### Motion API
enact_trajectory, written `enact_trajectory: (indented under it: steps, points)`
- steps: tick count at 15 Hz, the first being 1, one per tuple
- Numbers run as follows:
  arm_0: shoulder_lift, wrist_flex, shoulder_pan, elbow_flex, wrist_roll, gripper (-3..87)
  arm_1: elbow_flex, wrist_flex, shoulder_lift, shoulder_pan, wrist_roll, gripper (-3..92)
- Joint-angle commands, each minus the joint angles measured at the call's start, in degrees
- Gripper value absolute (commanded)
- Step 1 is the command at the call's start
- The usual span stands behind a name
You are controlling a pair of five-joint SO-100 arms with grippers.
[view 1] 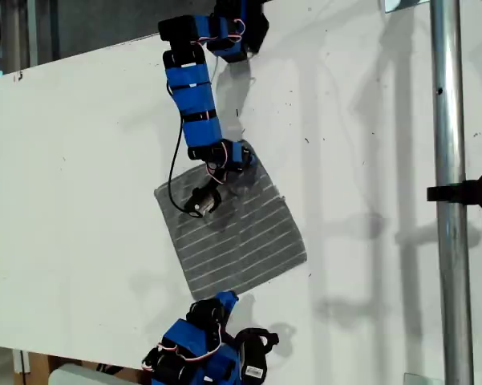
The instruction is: Grasp corners of a towel and fold twice.
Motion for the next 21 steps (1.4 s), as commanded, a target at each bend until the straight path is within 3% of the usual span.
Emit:
enact_trajectory:
  steps: [1, 4, 7, 11, 15, 21]
  points:
    - [-1.76, 0.18, 0.26, -4.13, 0.09, -2.9, -1.32, -0.79, -0.09, -0.26, 1.05, -0.2]
    - [-15.03, 6.06, 0.88, -19.78, 4.48, -1.9, -2.55, -0.79, -0.09, -0.53, 0.88, -0.2]
    - [-23.99, 6.06, 2.2, -29.88, 15.38, 27.5, -2.46, -0.79, -0.35, -0.53, 0.97, -0.2]
    - [-24.79, 6.15, 1.93, -31.11, 31.46, 33.0, -2.64, -1.49, -1.41, -1.14, 1.14, -0.2]
    - [-34.01, 1.58, 4.75, -30.41, 29.27, 32.8, -2.64, -1.58, -1.41, -1.23, 1.67, -0.2]
    - [-49.39, -6.86, 10.81, -30.06, 16.17, 32.7, -2.37, -1.58, -1.49, -1.49, 2.11, -0.2]
